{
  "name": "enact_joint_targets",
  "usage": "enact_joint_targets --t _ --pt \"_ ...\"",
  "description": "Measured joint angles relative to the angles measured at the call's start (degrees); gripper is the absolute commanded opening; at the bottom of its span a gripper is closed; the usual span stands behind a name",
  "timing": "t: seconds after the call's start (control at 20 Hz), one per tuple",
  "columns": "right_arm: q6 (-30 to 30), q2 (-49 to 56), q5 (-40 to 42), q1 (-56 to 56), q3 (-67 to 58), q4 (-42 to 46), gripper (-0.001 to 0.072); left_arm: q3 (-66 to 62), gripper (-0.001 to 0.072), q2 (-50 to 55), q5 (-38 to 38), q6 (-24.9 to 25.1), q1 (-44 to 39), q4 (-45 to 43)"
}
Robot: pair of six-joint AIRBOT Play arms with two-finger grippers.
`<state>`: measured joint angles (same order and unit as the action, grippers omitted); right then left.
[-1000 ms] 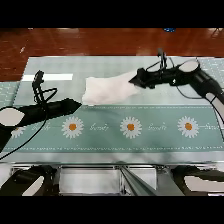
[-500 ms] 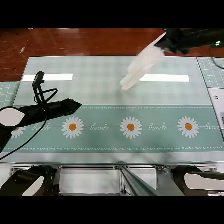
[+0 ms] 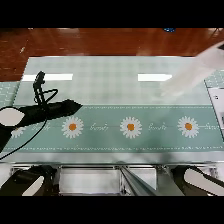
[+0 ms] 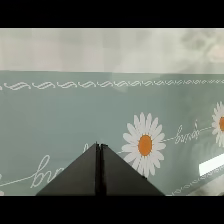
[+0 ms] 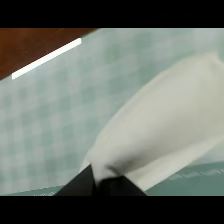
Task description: Fold the shirts.
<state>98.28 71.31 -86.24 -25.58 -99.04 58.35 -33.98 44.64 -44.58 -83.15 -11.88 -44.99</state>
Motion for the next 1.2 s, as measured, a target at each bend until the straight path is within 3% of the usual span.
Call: enact_joint_targets --t 0.3,0.55,0.6,0.65,0.7,0.85,0.9,1.0,1.2 --pt "-0.59 -16.76 -3.74 -19.26 23.10 8.46 0.0017 0.00 0.0019 0.00 -0.07 1.33 0.09 0.00" --pt "-1.14 -28.09 -6.73 -34.99 43.54 23.21 0.0022 0.00 0.0019 0.02 -0.02 2.56 0.09 -0.02" --pt "-1.11 -29.42 -6.95 -36.41 46.86 26.14 0.0144 0.00 0.0019 0.00 -0.02 2.62 0.09 -0.02" --pt "-0.81 -30.49 -7.02 -37.53 49.88 28.94 0.0351 0.00 0.0019 0.02 -0.02 2.78 0.09 -0.02" --pt "-0.52 -31.10 -7.10 -38.25 52.09 31.34 0.0417 0.00 0.0019 0.00 -0.02 2.80 0.09 -0.04" --pt "-0.04 -30.23 -6.27 -39.50 54.21 35.30 0.0404 -0.20 0.0019 0.35 1.16 2.99 0.44 -0.68" --pt "0.00 -28.96 -5.64 -39.71 52.98 35.08 0.0341 -0.79 0.0019 0.76 1.75 2.99 1.16 -0.94" --pt "-0.15 -25.44 -4.31 -39.98 48.00 30.38 0.0035 -3.82 0.0018 2.05 2.19 3.54 3.58 -1.27" --pt "-4.85 -16.87 1.86 -36.09 33.03 6.93 0.0019 -19.10 0.0018 7.65 -0.55 5.88 7.72 -1.66"
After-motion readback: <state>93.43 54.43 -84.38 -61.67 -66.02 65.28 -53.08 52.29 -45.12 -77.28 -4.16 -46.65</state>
